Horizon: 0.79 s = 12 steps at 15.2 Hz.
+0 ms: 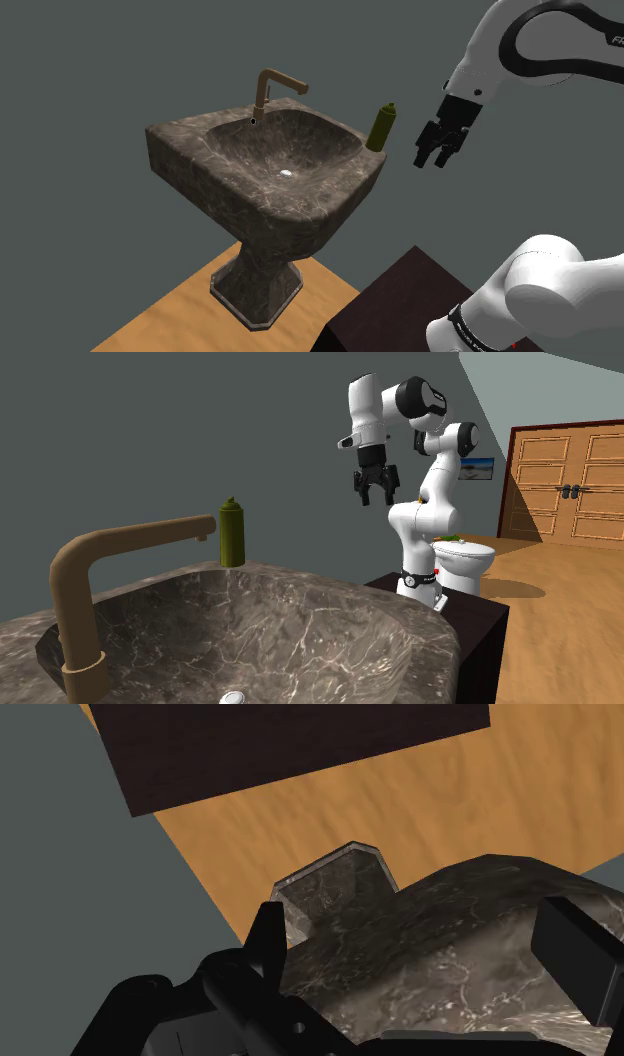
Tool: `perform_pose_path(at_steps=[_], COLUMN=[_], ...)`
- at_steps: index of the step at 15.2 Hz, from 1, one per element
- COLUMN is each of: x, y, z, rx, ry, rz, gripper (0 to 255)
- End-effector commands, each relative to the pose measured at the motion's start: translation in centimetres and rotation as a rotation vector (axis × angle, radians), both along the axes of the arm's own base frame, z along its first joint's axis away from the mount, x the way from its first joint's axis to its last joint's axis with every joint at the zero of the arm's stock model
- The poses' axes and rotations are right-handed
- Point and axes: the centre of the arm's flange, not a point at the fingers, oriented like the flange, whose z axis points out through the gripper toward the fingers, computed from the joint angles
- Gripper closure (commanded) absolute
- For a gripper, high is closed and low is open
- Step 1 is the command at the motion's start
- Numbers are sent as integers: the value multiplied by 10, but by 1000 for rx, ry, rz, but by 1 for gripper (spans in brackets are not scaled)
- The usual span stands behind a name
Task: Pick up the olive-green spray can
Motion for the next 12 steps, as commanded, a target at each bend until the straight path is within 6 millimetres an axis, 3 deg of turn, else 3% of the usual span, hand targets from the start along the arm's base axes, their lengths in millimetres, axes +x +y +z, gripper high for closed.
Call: perform_pose_path(at_steps=[1,12], x=[0,65], y=[0,-84], z=[0,-24], rx=[0,-112], ry=[0,-231], rz=[0,37], gripper=[0,0])
